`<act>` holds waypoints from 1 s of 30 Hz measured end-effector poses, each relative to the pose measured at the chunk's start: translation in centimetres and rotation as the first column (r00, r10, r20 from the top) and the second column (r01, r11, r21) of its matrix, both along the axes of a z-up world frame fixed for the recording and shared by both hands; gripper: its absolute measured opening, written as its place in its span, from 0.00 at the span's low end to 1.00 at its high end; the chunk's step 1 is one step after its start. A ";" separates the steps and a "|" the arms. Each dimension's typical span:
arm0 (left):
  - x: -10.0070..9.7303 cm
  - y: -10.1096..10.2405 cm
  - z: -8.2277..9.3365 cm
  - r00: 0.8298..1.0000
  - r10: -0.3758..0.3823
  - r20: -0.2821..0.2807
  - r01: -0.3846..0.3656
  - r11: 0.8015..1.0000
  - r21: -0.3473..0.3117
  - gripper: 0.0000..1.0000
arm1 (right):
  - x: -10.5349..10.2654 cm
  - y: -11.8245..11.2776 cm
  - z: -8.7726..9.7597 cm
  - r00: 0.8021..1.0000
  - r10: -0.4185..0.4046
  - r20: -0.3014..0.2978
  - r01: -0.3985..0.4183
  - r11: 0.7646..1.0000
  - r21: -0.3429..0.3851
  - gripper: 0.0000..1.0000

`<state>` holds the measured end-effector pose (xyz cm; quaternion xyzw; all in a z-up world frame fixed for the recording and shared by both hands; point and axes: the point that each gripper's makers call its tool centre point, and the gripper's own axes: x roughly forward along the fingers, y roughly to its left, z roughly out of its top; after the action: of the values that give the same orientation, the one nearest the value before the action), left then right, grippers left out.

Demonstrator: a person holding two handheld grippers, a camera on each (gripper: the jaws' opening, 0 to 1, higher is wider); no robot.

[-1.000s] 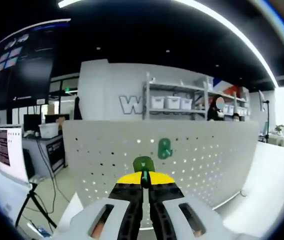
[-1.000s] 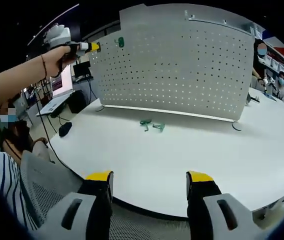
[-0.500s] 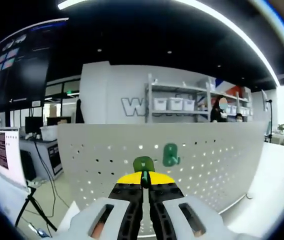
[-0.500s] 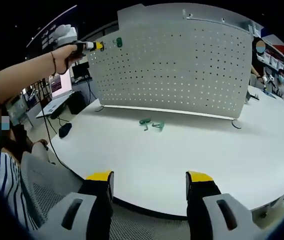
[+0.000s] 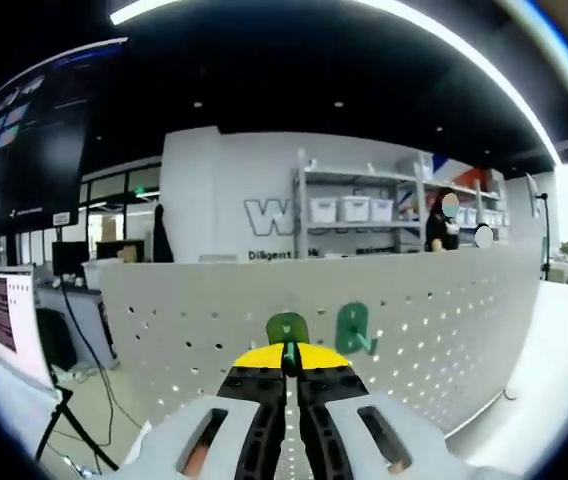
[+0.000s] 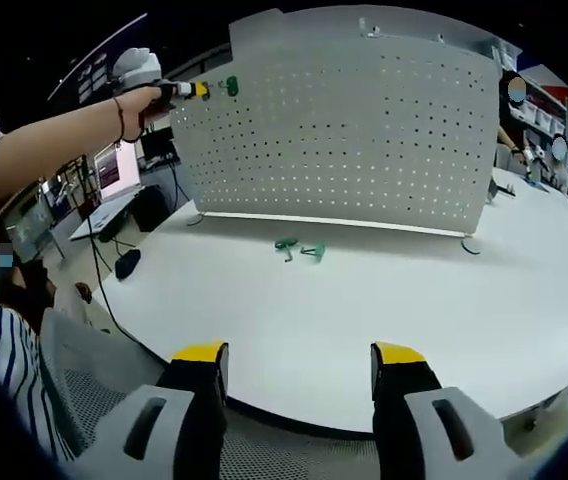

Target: Insert the hook assembly into the mounting plate slot until the hook locks in place.

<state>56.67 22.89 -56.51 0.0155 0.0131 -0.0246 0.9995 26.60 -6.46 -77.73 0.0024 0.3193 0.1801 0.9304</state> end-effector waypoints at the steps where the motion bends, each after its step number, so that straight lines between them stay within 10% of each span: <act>1: 0.1 0.1 0.0 1.000 0.006 0.004 -0.006 1.000 0.007 0.02 | 0.0 0.0 0.0 1.000 -0.001 -0.001 0.001 1.000 0.001 0.55; 30: 1.4 -0.2 -0.2 1.000 0.026 0.018 -0.027 0.997 0.073 0.02 | 0.2 -0.2 -0.3 1.000 -0.013 -0.016 0.013 1.000 0.009 0.54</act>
<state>58.05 22.74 -56.69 0.0520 0.0056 -0.0107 0.9986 26.85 -6.65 -78.06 0.0103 0.3259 0.1758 0.9289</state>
